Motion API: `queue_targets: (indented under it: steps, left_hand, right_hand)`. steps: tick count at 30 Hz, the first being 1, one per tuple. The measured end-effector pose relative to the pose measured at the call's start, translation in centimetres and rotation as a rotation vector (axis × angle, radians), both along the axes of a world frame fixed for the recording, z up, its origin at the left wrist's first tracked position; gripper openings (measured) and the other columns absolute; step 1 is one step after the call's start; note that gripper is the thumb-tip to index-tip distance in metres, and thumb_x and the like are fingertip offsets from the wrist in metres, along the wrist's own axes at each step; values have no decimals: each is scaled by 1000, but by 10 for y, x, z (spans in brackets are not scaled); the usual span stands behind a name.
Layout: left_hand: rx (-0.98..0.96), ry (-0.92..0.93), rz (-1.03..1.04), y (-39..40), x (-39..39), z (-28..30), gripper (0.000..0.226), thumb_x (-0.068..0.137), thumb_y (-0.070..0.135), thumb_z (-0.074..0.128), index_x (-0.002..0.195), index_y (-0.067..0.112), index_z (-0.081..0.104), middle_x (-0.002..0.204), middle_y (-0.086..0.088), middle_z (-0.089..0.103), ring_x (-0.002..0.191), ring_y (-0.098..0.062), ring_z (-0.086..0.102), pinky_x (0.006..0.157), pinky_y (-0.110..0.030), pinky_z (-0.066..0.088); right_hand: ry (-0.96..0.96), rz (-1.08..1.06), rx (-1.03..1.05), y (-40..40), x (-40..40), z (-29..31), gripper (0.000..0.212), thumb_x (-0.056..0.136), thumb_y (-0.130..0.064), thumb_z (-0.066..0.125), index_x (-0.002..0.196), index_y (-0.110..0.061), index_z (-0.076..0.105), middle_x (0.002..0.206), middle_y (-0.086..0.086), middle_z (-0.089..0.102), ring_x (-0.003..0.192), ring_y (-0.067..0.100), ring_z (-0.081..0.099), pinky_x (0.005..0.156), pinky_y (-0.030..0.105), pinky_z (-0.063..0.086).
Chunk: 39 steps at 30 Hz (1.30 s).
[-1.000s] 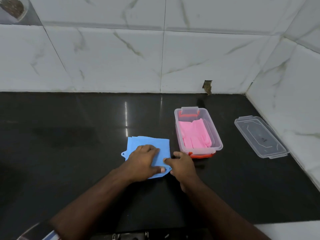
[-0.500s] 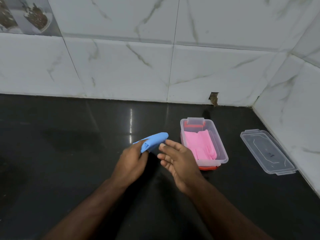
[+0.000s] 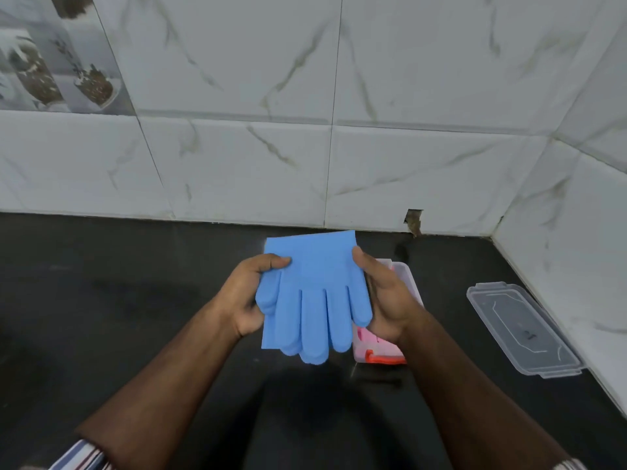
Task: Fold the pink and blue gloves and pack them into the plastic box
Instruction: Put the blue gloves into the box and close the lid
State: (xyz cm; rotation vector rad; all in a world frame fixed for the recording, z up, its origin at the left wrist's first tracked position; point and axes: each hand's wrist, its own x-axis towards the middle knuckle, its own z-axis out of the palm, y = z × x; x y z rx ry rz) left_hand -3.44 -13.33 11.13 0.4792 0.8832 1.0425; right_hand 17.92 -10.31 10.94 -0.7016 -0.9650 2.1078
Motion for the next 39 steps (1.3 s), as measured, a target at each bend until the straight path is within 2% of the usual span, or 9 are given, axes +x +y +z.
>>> queue_targets:
  steps: [3,7,13,18,22,26,32,35,39]
  left_hand:
    - [-73,35,-13,4,14,-9,55,88,17,62,140,0,53,141,-27,55,122,-42,56,111,-56,39]
    - [-119,197,9,8,25,-21,47,92,20,63,134,1,57,125,-25,67,117,-41,65,104,-57,47]
    - [43,498,-162,6,40,-16,32,102,24,54,132,13,59,114,-14,75,105,-34,72,94,-65,52]
    - [72,509,-232,12,51,-11,81,100,14,60,159,32,8,122,-8,73,99,-30,75,68,-44,63]
    - [154,614,-251,28,71,-5,62,101,10,57,155,26,32,125,-1,70,102,-22,74,77,-44,63]
    - [217,745,-280,44,94,-5,43,100,3,54,140,21,53,113,-3,74,90,-15,75,72,-38,63]
    - [263,1095,-388,67,114,-13,49,97,8,58,144,17,47,117,-14,65,93,-28,72,65,-40,64]
    - [309,1243,-459,74,120,-17,28,93,9,63,120,12,56,111,-17,68,95,-33,73,72,-45,63]
    - [343,1440,-529,82,130,-22,39,92,23,68,128,10,60,130,-6,62,116,-23,61,83,-20,44]
  right_hand:
    - [2,34,-42,-5,7,-12,50,100,-34,53,141,-6,48,141,20,55,130,36,53,112,53,37]
    - [-251,-143,64,0,19,-28,47,90,-13,68,134,-19,53,125,11,67,113,32,66,100,56,49]
    - [-541,-288,222,1,35,-28,60,92,-4,61,134,-45,45,127,-8,56,114,22,62,99,48,52]
    - [-733,-331,319,3,56,-19,45,95,-12,59,135,-31,53,110,-19,53,107,9,58,104,42,48]
    - [-957,-271,475,16,72,-12,66,83,-22,77,141,-24,46,136,-4,52,121,14,52,104,33,42]
    - [-1219,-215,616,33,77,-7,78,84,-21,72,151,-20,32,152,2,41,135,18,43,104,27,34]
    - [-1473,-117,712,45,68,-14,70,92,-24,59,152,-12,25,146,12,46,132,28,47,105,34,38]
    - [-1522,-99,691,48,63,-22,59,94,-21,56,147,-9,33,142,13,48,128,29,49,105,36,39]
    - [-1541,-102,623,50,61,-34,48,95,-18,56,140,-10,43,137,14,53,123,29,53,103,37,43]
